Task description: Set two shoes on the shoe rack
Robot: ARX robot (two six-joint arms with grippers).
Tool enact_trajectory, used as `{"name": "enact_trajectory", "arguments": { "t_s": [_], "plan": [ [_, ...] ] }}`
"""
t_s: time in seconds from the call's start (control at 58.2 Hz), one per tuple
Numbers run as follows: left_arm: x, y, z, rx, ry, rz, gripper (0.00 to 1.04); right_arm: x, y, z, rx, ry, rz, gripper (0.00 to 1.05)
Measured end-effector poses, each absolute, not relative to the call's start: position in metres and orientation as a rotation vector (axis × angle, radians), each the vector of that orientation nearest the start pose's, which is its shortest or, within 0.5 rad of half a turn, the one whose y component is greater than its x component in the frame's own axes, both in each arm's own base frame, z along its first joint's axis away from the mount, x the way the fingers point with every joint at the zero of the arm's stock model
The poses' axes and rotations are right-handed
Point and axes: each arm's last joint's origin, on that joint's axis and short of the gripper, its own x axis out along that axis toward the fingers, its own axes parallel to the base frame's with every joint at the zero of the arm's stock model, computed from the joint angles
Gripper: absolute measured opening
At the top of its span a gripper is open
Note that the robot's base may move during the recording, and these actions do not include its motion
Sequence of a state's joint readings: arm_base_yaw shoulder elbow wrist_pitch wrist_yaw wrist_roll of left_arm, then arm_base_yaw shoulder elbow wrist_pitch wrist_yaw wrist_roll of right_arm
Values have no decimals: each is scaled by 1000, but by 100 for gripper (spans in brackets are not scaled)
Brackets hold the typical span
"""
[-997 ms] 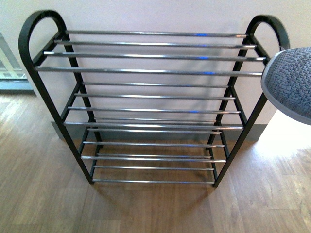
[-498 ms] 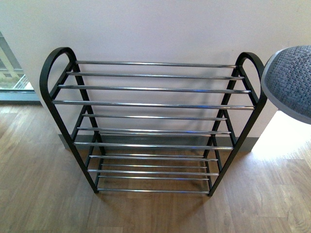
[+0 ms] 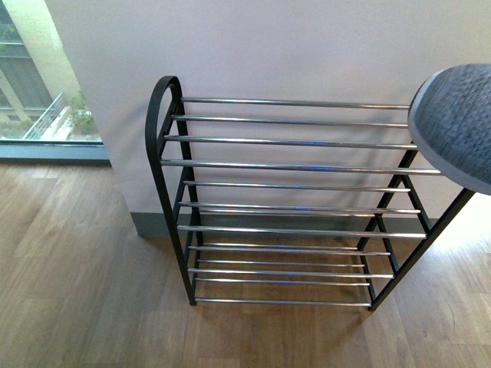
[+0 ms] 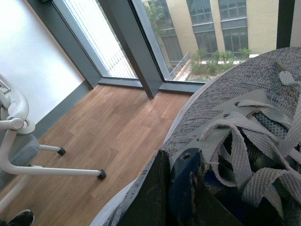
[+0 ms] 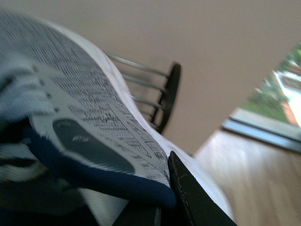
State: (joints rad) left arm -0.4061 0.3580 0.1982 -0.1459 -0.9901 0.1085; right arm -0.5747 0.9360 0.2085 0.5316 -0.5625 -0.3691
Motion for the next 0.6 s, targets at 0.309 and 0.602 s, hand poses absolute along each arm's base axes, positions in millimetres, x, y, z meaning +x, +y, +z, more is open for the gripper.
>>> {"name": "enact_trajectory", "arguments": {
  "t_s": [0.309,0.602],
  "plan": [
    [105,-19,191,302,270,550,2,207,-49,199,-136,193,327,1],
    [105,-19,191,303,270,554,2,291,-22,199,23,484,144,1]
  ]
}}
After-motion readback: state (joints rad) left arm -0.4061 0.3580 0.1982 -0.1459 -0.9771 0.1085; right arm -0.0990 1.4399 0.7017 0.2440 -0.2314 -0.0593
